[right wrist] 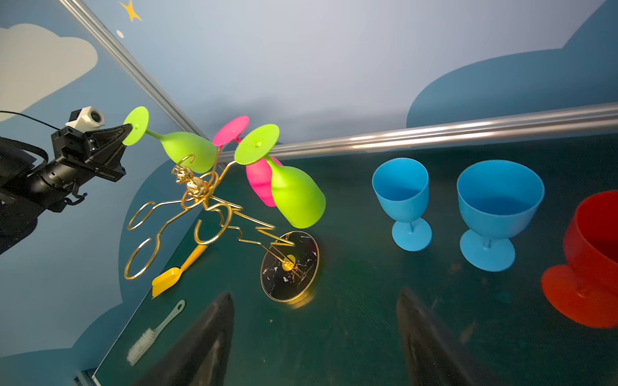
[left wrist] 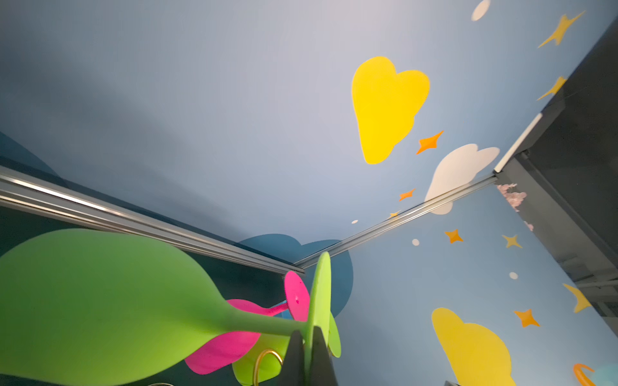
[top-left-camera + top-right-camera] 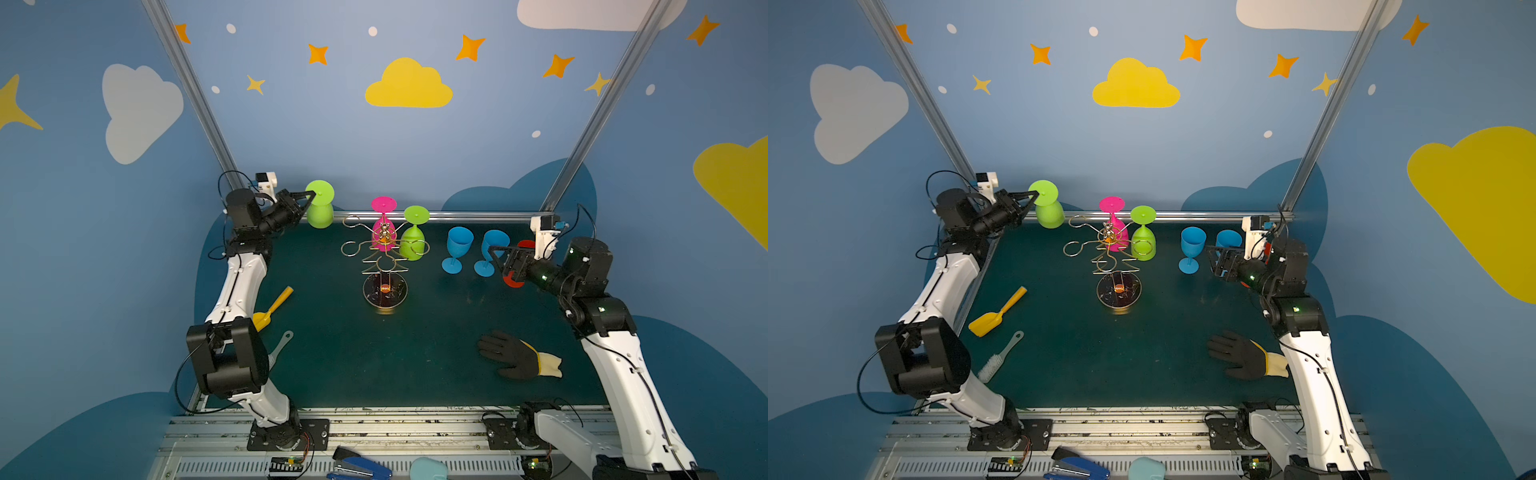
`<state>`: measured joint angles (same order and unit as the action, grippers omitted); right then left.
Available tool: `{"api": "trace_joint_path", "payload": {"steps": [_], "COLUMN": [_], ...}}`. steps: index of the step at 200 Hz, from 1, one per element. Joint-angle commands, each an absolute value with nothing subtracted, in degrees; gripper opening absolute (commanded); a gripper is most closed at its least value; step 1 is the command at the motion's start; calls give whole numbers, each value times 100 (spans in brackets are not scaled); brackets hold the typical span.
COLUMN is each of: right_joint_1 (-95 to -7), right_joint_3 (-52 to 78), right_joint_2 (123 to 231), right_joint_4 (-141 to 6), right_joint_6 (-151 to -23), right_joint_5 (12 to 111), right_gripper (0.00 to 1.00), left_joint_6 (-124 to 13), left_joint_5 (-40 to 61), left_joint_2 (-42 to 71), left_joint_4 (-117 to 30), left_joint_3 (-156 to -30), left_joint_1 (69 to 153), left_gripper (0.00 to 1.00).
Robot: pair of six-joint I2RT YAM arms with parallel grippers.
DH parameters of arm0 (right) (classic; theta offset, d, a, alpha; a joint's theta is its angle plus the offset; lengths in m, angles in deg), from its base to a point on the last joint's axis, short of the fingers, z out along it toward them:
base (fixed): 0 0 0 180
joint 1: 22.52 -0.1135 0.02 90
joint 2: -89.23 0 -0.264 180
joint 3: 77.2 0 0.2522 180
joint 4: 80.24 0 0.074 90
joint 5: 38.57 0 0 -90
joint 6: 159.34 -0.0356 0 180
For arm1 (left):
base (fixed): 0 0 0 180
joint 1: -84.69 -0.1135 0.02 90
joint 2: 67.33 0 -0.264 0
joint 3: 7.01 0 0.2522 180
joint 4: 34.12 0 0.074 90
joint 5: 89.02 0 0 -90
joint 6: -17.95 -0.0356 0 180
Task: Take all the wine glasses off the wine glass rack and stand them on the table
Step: 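Grasp the lime green glass's base with the left gripper and lift it off the rack, then hold the lime green glass up while the right gripper grasps its bowl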
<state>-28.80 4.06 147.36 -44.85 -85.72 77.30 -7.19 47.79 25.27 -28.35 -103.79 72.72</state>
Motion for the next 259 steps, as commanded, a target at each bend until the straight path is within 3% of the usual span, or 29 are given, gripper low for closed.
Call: {"api": "trace_joint_path", "payload": {"steps": [1, 65, 125, 189, 259], "right_joint_1": [-3012, -4240, -5218, -5793, -6075], "right_joint_3": [599, 1318, 1879, 2186, 2489], "right_joint_2": [14858, 15293, 16018, 16841, 17534], "right_joint_4": [-5188, -5882, -6389, -6959, -7654], "right_joint_6": [-8476, -7400, -6095, -4638, -4412], "right_joint_5": [8226, 8236, 8285, 8333, 7693], "right_gripper": [76, 76, 82, 89, 89], "left_joint_6": [207, 1679, 2094, 2277, 2379], "left_joint_5": [5261, 5656, 5689, 5740, 5790], "left_joint_2": [2058, 1807, 1718, 1641, 1614], "left_joint_4": [-1583, -344, -43, 25, 57], "left_joint_3": [-10451, -10444, -10434, -10348, -10293], "left_joint_1": [7256, 7544, 8196, 8683, 9213], "left_gripper": [3, 3, 3, 3, 3]}}
